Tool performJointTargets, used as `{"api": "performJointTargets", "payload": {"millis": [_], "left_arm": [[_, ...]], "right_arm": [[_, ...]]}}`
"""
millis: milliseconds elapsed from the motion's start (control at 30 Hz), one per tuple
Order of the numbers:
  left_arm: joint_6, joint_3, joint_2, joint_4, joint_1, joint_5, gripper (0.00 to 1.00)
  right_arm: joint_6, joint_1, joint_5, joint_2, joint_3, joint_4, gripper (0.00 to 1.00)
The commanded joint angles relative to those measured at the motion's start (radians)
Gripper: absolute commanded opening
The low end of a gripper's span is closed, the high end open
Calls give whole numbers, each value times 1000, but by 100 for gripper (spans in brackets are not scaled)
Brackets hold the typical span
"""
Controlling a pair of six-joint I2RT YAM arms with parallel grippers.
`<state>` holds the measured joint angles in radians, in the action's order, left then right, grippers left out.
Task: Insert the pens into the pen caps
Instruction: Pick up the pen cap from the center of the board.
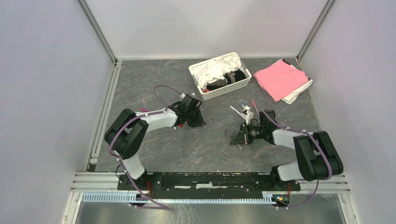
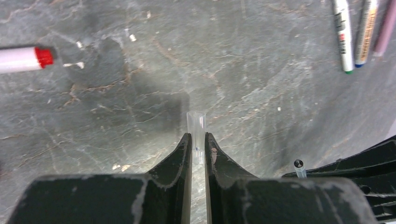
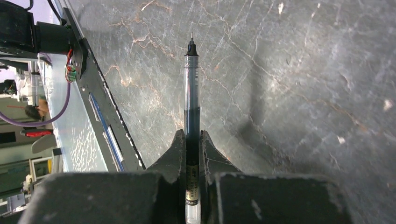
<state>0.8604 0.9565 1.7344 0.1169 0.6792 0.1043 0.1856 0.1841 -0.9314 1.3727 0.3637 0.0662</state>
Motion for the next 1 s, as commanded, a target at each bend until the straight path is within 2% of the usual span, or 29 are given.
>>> {"api": "performJointTargets", "payload": {"millis": [0,233,400,567,733,900,967], "left_arm": [[15,27,20,59,-6,-51,2],[110,-61,-7,-99,-15,23,2],[229,-132,-41,-259,-20,48,2],[333,-193,-80,-325,-20,19,2],[421,-185,-95,-244,-20,-16,2],[452,-53,-62,27,-14,-73,2],[459,-13,-51,87,-9,-90,2]], "right_arm": [[42,44,17,73,87,21,0],[114,158,11,157,166,43,0],[271,215,48,162,136,193,0],[289,231,105,125,106,232,0],[295,231,140,111,79,247,0],[271,248,160,153,119,198,0],[280,263,160,168,125,207,0]]}}
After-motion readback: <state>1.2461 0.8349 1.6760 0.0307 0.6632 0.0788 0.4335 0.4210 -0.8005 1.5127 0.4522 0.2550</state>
